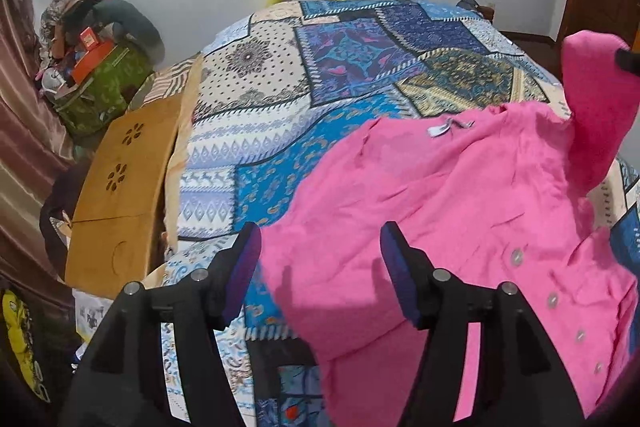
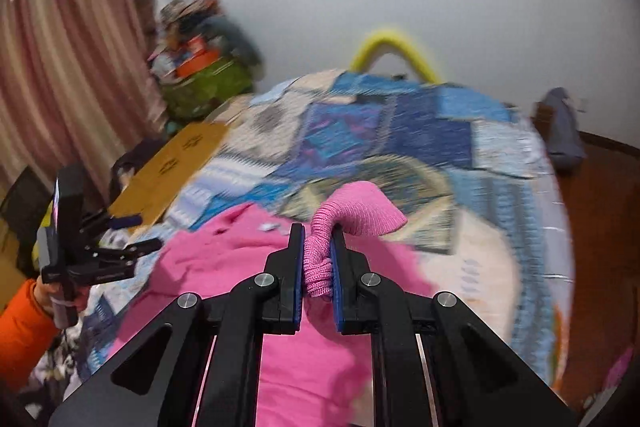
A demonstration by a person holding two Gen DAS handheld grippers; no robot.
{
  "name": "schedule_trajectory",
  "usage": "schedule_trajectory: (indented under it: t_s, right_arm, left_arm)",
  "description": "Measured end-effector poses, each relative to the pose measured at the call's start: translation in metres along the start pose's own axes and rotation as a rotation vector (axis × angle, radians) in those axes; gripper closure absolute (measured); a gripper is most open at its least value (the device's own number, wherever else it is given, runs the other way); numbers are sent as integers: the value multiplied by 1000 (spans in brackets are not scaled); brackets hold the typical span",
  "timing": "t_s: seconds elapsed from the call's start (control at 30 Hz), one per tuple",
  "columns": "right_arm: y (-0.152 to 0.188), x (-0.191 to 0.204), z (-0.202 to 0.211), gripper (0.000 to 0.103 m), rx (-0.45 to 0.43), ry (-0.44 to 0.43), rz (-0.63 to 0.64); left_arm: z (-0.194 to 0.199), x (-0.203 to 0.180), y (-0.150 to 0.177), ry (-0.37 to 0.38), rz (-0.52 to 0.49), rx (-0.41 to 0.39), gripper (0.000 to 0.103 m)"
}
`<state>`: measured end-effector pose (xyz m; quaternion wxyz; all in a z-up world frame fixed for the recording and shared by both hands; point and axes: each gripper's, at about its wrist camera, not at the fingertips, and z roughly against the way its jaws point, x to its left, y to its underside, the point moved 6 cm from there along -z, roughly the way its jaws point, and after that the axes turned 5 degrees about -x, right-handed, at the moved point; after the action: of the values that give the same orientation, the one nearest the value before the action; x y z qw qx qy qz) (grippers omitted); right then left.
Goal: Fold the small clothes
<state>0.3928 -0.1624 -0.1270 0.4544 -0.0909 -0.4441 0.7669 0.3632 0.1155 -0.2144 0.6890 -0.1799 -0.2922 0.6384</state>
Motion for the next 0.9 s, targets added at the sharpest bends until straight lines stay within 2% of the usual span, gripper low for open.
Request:
schedule_trajectory:
  t_s: [0.17, 0.27, 0.4, 0.47, 0.57, 0.63, 0.77, 0.9]
  right_arm:
    - [35, 53, -67, 93, 142, -109, 52]
    - [56, 75, -93, 92, 217, -151, 69]
    - [86, 95, -123, 85, 342, -170, 103]
    - [92, 99, -126, 77, 383, -178, 120]
    - [81, 97, -115, 70, 342, -172, 132]
    - [69, 86, -106, 60, 295, -136, 138]
    - [42, 41, -86, 59, 192, -44, 84]
    - [29, -15, -77, 59, 142, 73, 8]
  left_arm:
    - [-9, 27, 16, -17, 48, 27, 42]
    - [-16, 46, 25, -29, 93, 45, 41]
    - [-25, 61, 33, -40, 122, 64, 42]
    - [-28, 64, 35, -42, 127, 68, 42]
    - [-36, 66, 32, -46, 128, 74, 41]
    - [-46, 66, 26, -46, 134, 80, 41]
    - [-69, 66, 17, -34, 154, 104, 41]
    - [-101, 59, 2, -16, 162, 131, 42]
